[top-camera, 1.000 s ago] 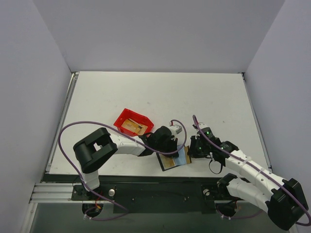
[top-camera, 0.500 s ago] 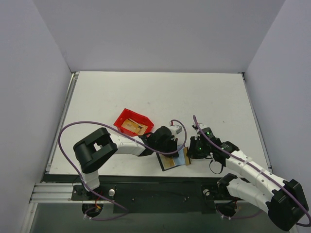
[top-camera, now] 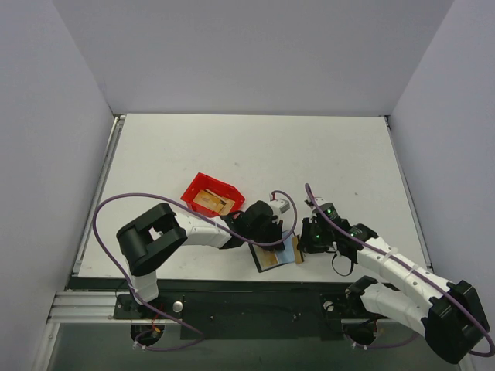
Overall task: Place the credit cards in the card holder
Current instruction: Insert the credit card into the card holder.
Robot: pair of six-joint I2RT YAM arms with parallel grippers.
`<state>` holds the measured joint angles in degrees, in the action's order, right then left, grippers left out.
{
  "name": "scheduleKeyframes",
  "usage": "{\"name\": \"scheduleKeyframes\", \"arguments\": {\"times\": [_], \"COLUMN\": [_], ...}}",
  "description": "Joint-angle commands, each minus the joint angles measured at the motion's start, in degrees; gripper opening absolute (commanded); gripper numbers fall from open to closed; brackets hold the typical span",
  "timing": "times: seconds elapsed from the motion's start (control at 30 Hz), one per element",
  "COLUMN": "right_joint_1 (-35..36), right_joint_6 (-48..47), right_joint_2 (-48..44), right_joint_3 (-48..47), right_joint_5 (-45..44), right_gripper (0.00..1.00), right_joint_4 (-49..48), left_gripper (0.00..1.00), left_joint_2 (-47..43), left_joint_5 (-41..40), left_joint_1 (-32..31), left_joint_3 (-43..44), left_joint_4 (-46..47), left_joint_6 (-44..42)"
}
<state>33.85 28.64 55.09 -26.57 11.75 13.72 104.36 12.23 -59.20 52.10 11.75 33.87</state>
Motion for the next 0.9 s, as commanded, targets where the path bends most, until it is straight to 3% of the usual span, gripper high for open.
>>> {"name": "scheduleKeyframes", "arguments": {"times": [0.0, 0.87], "right_joint_1": [0.26, -0.27], "right_joint_6": [0.27, 1.42], "right_joint_2": [0.72, 2.65], "right_joint_3": [-1.03, 1.08], "right_joint_5": [-1.55, 1.26], "right_gripper": [0.00, 0.00], "right_joint_4": [-0.53, -4.75], "left_gripper": [0.03, 0.03], "left_joint_2": [-1.00, -0.65], "left_joint_5": [0.16, 0.60], "left_joint_1": [-0.13, -0.13], "left_joint_3": [0.81, 1.78], "left_joint_4": [-0.94, -1.29], "left_joint_6": [-0.29, -0.47]}}
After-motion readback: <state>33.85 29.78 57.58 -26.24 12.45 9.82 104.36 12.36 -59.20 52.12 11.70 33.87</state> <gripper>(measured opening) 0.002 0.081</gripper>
